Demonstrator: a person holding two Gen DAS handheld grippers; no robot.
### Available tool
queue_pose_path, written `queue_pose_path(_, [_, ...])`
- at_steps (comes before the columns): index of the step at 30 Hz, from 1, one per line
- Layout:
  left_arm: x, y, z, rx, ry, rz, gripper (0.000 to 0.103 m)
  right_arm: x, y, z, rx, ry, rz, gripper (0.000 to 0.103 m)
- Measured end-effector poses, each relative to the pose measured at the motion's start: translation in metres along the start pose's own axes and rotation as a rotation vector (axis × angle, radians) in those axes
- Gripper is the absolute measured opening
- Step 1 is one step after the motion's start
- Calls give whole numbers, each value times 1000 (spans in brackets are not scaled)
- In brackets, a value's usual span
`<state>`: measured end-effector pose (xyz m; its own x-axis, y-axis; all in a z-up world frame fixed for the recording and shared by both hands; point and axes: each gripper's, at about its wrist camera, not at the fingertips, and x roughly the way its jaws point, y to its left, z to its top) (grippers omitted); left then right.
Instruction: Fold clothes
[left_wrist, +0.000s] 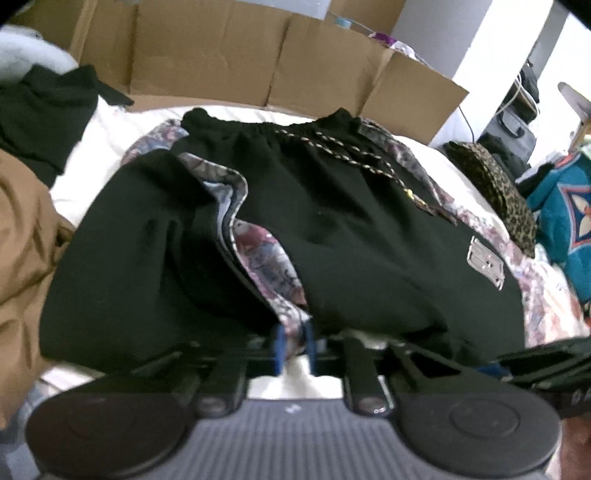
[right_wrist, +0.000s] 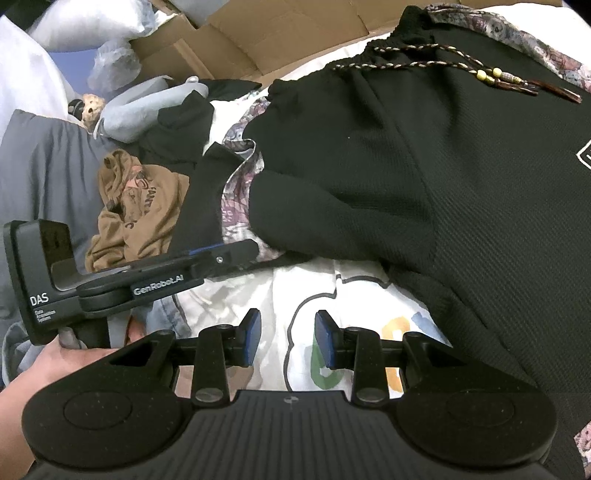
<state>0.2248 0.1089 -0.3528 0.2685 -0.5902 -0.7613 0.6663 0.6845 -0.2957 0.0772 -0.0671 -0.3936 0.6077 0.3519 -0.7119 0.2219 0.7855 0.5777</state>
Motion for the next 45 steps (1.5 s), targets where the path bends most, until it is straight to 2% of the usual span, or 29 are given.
queue_pose_path(7, [-16, 17, 20, -254, -23, -104, 4, 7, 2, 4, 36, -10, 33, 39])
queue_pose_path(11, [-9, 29, 22, -327, -22, -113, 4, 19, -3, 8, 104, -22, 56, 39])
queue_pose_path(14, [4, 39, 23, -326, -17, -91, 4, 32, -7, 11, 166, -24, 69, 39])
queue_pose_path(22, [36, 62, 26, -344, -11, -93, 4, 73, -11, 17, 301, -16, 96, 39])
queue_pose_path(25, [40, 65, 28, -345, -10, -102, 4, 86, -7, 18, 315, -13, 96, 39])
queue_pose_path(29, [41, 67, 28, -344, -11, -106, 4, 99, -7, 22, 342, -31, 92, 45])
queue_pose_path(34, [38, 67, 27, -346, -10, -101, 4, 109, -7, 26, 403, -50, 104, 46])
queue_pose_path(35, [37, 67, 26, -349, -9, -100, 4, 109, -8, 26, 420, -56, 109, 45])
queue_pose_path(37, [35, 66, 26, -352, -7, -95, 4, 109, -9, 25, 447, -60, 125, 31])
queue_pose_path(38, [33, 64, 26, -352, -5, -91, 4, 108, -11, 25, 454, -53, 130, 11])
queue_pose_path(42, [20, 58, 22, -343, -2, -77, 6, 98, -14, 23, 458, -30, 145, 6])
queue_pose_path(45, [5, 51, 19, -355, -6, -47, 25, 82, -15, 19, 448, -19, 153, 2])
